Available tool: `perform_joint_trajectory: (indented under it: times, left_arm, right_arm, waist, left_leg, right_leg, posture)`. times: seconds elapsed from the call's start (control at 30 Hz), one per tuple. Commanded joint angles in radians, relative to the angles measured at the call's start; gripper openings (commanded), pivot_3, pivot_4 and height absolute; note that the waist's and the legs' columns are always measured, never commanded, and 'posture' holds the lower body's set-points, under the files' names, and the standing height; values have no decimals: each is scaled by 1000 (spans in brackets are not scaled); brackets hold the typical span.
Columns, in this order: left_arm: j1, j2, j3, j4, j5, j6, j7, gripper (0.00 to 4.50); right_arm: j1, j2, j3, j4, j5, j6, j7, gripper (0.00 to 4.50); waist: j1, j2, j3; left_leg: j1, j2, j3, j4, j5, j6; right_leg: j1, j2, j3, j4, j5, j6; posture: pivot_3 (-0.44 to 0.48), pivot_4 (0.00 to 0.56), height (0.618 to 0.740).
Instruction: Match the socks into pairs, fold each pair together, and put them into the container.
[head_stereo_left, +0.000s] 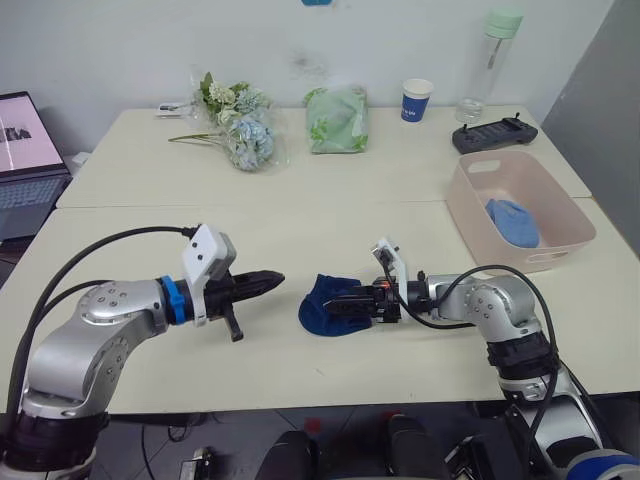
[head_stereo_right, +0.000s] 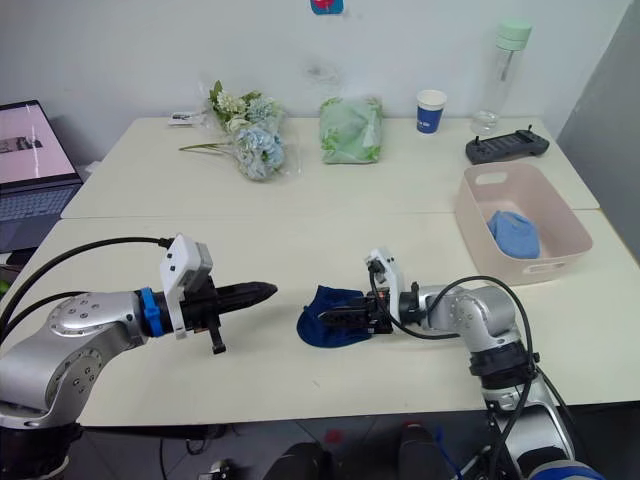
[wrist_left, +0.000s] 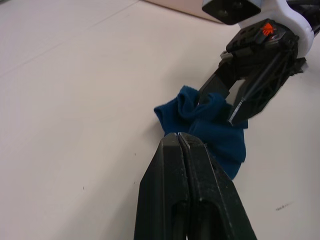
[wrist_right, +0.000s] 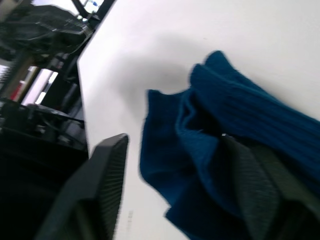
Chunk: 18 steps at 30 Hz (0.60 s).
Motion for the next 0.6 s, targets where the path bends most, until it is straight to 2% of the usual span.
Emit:
perform_joint_trajectory:
  times: [0.03,0.2,0.3,0.4,0.6]
  left_arm:
    - [-61,-11,-13,13,-9,-23,0,0]
    - [-108,-40,-78,27,6,-48,-17,0]
    - [-154,-88,-157,58,38,-82,-18,0]
    - [-194,-150,-248,99,80,-114,-19,0]
    - [-187,-174,-344,205,176,-210,-67,0]
  right_arm:
    - [-34,3,-94,-104,112,88,-10,4477]
    - [-22,-11,-161,-156,171,135,-39,4477]
    - [-10,-36,-199,-146,165,112,-47,4477]
    - [31,-127,-141,-139,68,6,-11,4477]
    - [64,-155,-105,-93,4,-73,-12,4477]
  waist:
    - [0,0,0]
    - [0,0,0]
    - [1,0,0]
    - [4,0,0]
    - [-10,-1,0]
  left_leg:
    - [0,0,0,0,0,0]
    - [0,0,0,0,0,0]
    - [0,-1,0,0,0,0]
    - [0,-2,0,0,0,0]
    - [0,-2,3,0,0,0]
  right_leg:
    - [0,0,0,0,0,0]
    - [0,0,0,0,0,0]
    - [0,0,0,0,0,0]
    - [1,0,0,-1,0,0]
    - [0,1,1,0,0,0]
  posture:
    - [0,150,740]
    - [0,150,740]
    - [0,150,740]
    - [0,150,740]
    - [0,150,740]
